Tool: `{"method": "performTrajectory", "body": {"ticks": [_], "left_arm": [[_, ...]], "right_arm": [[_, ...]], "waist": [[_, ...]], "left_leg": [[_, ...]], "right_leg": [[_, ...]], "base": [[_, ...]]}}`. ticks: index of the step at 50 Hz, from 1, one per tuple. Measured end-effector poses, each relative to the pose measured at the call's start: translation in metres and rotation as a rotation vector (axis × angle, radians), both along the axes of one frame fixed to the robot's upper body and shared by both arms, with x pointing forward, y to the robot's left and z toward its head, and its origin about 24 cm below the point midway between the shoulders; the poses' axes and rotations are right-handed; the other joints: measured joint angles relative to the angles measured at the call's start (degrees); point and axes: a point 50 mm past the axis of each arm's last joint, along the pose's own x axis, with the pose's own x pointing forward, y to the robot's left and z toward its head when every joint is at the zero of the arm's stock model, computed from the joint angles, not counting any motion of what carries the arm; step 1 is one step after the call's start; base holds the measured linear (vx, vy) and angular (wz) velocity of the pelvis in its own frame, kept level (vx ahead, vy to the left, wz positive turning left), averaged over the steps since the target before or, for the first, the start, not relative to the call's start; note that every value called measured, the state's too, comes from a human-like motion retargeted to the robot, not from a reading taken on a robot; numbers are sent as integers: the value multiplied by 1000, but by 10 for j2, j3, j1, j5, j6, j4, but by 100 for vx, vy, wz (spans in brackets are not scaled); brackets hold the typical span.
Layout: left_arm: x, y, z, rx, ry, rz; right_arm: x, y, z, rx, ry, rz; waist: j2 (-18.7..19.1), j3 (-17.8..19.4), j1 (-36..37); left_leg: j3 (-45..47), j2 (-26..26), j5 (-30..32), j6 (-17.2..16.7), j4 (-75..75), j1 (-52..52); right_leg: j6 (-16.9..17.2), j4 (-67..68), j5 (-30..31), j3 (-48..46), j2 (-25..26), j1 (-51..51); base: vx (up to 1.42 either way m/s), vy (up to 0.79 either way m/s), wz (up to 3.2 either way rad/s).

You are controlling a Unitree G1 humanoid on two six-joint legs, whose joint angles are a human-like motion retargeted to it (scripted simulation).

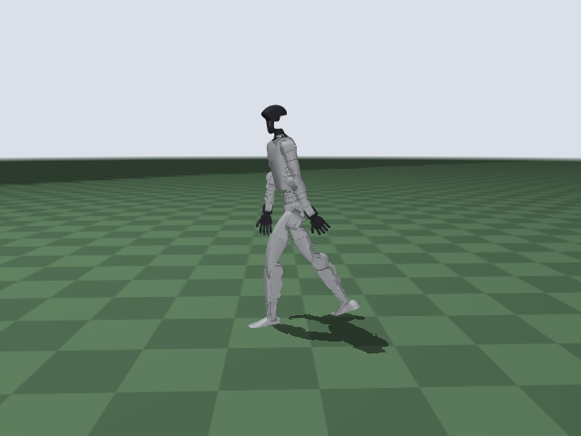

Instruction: Walk run

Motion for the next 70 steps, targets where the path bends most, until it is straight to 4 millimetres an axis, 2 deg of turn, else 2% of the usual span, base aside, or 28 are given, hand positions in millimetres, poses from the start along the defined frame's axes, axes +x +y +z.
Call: {"method": "performTrajectory", "body": {"ticks": [2, 5, 7, 10, 12, 15, 20, 23, 25, 28, 30, 33, 35, 37, 39, 43, 48, 50, 53, 55, 56, 58, 59, 61, 63, 65, 66, 70], "left_arm": [[9, 1, -2, 26, -36, 9], [28, 7, -5, 72, -114, 21], [47, 17, -6, 107, -180, 22], [79, 33, -5, 201, -306, 87], [103, 44, -3, 261, -408, 136], [142, 58, 5, 284, -568, 169], [199, 82, 27, 275, -756, 117], [221, 92, 39, 315, -823, 36], [229, 92, 42, 335, -857, -16], [213, 84, 33, 308, -817, -76], [187, 76, 21, 262, -728, -111], [128, 60, 3, 206, -532, -115], [91, 54, -2, 167, -390, -138], [66, 52, -3, 154, -292, -171], [48, 46, -3, 161, -233, -178], [16, 29, -2, 169, -146, -75], [-14, 13, 2, 142, -42, 73], [-17, 11, 3, 153, -22, 87], [-21, 14, 5, 154, 6, 66], [-22, 18, 6, 152, 17, 47], [-22, 20, 6, 149, 17, 36], [-21, 23, 6, 140, 7, 17], [-17, 22, 5, 133, -9, 21], [-5, 22, 2, 121, -54, 42], [8, 27, 0, 114, -98, 56], [28, 37, -1, 121, -160, 57], [42, 42, -1, 135, -204, 49], [103, 65, 4, 192, -383, -40]], "right_arm": [[-30, 5, -7, 13, 69, 45], [-74, 15, -15, -14, 194, 135], [-92, 8, -15, -27, 263, 223], [-103, -1, -14, -70, 282, 301], [-105, 2, -15, -84, 273, 276], [-111, 10, -16, -50, 282, 184], [-117, 25, -17, 44, 323, 44], [-113, 33, -18, 66, 327, -36], [-110, 34, -18, 83, 325, -85], [-114, 36, -18, 103, 356, -125], [-118, 34, -17, 111, 383, -128], [-120, 36, -18, 89, 402, -103], [-112, 36, -18, 91, 369, -101], [-95, 36, -18, 103, 303, -125], [-70, 37, -16, 92, 220, -145], [-19, 29, -8, 34, 43, -125], [27, 12, 7, -2, -63, 0], [43, 5, 13, -24, -91, 36], [51, 1, 17, -41, -102, 72], [44, 4, 14, -31, -75, 100], [34, 6, 10, -22, -49, 108], [10, 9, 2, 0, 14, 113], [-3, 12, -2, 10, 49, 113], [-30, 22, -10, 24, 124, 102], [-57, 28, -14, 40, 212, 78], [-78, 27, -16, 57, 284, 62], [-83, 26, -16, 56, 303, 61], [-104, 26, -17, 28, 360, 4]], "waist": [[8, -7, 10], [49, -16, -8], [72, -13, -12], [72, -3, -44], [57, 0, -85], [47, -1, -128], [28, 6, -187], [32, -10, -206], [33, -23, -211], [38, -38, -210], [31, -40, -214], [-5, -53, -226], [-48, -60, -211], [-81, -54, -204], [-88, -42, -186], [-49, -23, -130], [-13, 1, -61], [-10, 9, -37], [-19, 8, -14], [-13, 2, -14], [-8, -5, -16], [3, -18, -5], [9, -22, -2], [29, -29, -12], [62, -36, -31], [87, -35, -37], [88, -30, -45], [52, -16, -109]], "left_leg": [[-96, 3, -39, 9, 54, -5], [-115, 43, -99, 12, 67, 58], [-67, 86, -120, 7, 53, 111], [-62, 58, -130, 0, -2, 182], [-33, 23, -123, 2, -59, 230], [-30, -17, -128, 1, -108, 280], [-77, -75, -161, -5, -149, 361], [-98, -77, -176, -20, -149, 378], [-108, -77, -175, -36, -142, 383], [-111, -77, -122, -61, -118, 405], [-86, -79, -33, -71, -86, 421], [21, -64, 142, -39, 18, 420], [71, -69, 177, -6, 120, 396], [90, -47, 107, 14, 221, 348], [102, -20, 61, 15, 278, 289], [74, 6, 1, -35, 270, 157], [42, -4, -46, -37, 79, 40], [-11, -25, -58, -35, -3, -2], [-60, -38, -60, -33, -66, -42], [-70, -33, -49, -17, -43, -44], [-28, -22, -38, -4, -24, -33], [-33, 8, -11, -2, 10, -24], [-59, 19, -20, -2, 34, -24], [-105, 40, -65, -3, 72, -6], [-94, 80, -100, -5, 73, 42], [-52, 122, -124, -11, 67, 89], [-45, 117, -129, -15, 53, 113], [-11, 28, -115, -19, -56, 209]], "right_leg": [[-33, 53, 98, 1, -6, 1], [-118, 207, 249, -41, -9, -31], [-159, 328, 233, -69, -32, -73], [-146, 477, 149, -41, -83, -197], [-134, 511, 112, -40, -114, -274], [-123, 450, 65, -53, -124, -358], [-115, 177, 8, -29, -101, -454], [-100, 66, -9, 17, -73, -515], [-112, 63, -10, -3, -76, -537], [-160, 113, 41, -61, -94, -520], [-172, 171, 42, 12, -102, -525], [-159, 187, -16, 64, -135, -470], [-152, 173, -38, 33, -177, -418], [-137, 164, -56, 20, -205, -375], [-129, 139, -66, 19, -188, -332], [-125, 35, -58, -34, -93, -229], [-103, -36, -79, -34, -4, -123], [-89, -46, -92, -35, 8, -93], [-69, -34, -103, 0, 7, -71], [-50, -21, -91, 10, 16, -48], [-40, -11, -71, 15, 22, -37], [-36, 17, -7, 13, 29, -18], [-52, 44, 45, 8, 25, -18], [-95, 128, 161, -9, 16, -36], [-150, 238, 237, -57, 9, -61], [-176, 349, 202, -85, -14, -100], [-173, 398, 177, -77, -32, -136], [-110, 508, 120, -41, -104, -299]], "base": [[125, 7, -66], [114, 7, -24], [99, 13, -51], [86, 6, -20], [86, 1, 60], [83, 0, 57], [79, -11, 79], [73, -14, 80], [97, -23, 60], [117, -27, 28], [108, -18, 47], [126, -28, 42], [106, -34, 10], [83, -27, 74], [90, -26, 43], [77, -19, -46], [72, -12, -68], [88, -5, -68], [100, 0, -60], [107, 3, -38], [106, 4, -38], [113, 8, -80], [130, 12, -115], [126, 11, -72], [106, 13, -36], [83, 12, -59], [87, 9, -35], [74, 5, 69]]}}
